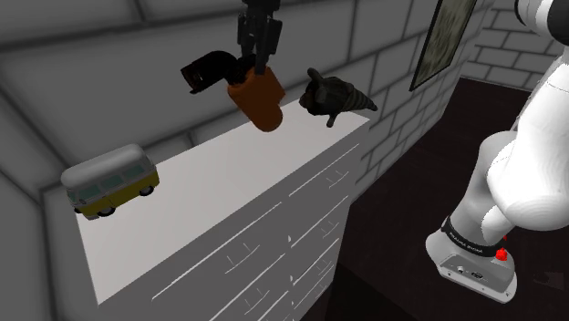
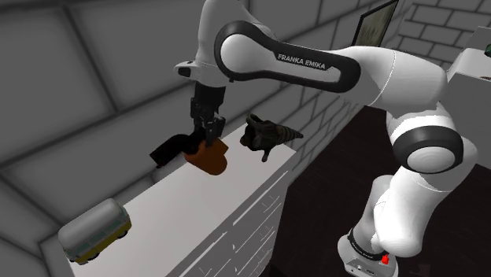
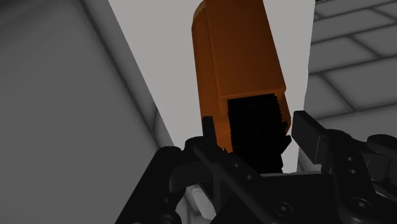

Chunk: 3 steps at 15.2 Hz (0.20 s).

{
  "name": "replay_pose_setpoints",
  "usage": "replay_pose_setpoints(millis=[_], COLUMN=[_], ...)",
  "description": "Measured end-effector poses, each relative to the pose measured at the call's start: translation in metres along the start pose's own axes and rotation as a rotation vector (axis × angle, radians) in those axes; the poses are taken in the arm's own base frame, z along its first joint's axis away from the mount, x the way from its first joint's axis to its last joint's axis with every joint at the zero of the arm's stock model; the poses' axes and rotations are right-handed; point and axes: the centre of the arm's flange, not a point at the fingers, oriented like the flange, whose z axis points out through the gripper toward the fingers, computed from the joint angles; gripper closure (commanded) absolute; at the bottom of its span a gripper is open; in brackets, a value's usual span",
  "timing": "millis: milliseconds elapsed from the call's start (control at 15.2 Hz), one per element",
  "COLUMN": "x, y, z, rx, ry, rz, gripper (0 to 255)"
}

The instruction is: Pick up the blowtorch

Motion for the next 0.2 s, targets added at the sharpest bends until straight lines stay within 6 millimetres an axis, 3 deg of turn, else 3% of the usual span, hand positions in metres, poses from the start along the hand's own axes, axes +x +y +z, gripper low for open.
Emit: replay_pose_setpoints(millis=[198], x=[0.0035], y=[-0.0009], z=[-0.0140], rx=[0.000], ry=[0.000], rz=[0.000], gripper=[255])
